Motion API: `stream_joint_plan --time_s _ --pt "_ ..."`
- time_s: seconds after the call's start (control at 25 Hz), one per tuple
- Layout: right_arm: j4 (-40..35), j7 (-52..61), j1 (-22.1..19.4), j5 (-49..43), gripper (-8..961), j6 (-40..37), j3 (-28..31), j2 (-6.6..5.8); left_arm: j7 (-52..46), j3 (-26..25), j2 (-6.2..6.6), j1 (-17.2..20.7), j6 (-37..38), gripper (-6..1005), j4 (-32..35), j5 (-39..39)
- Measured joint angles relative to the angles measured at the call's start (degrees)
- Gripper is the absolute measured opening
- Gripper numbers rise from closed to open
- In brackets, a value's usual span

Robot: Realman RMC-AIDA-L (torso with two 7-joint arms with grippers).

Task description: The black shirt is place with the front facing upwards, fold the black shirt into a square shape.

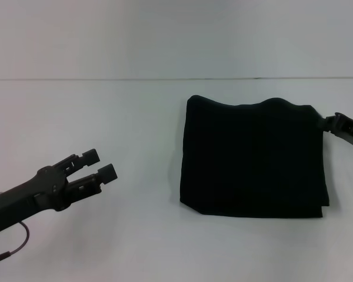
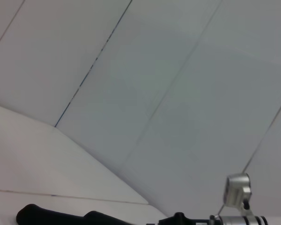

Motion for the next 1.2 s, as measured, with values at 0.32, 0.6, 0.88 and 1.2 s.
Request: stream_joint_plan --time_s 0.32,0.6,0.88,1.2 --pt "-0.78 -10.12 -5.54 7.45 94 -4.12 7.94 0.38 -2.80 -0.34 0.15 -1.65 -1.35 910 -1.82 -0.36" --pt "-0.84 -37.86 -10.25 10.02 374 -25.64 10.18 -0.39 -8.21 -0.16 0.21 -4.22 -3.75 908 -2.25 -0.06" --pt "0.20 -59.60 -12.46 8.81 686 -30.16 9.75 3.89 -12.32 0.02 0.03 -6.28 -5.81 906 -2.37 -0.02" --pt "1.92 -63.05 -13.90 7.19 945 -28.73 10.94 4.00 -14.12 0.08 -0.04 -7.80 -7.89 904 -2.44 0.00"
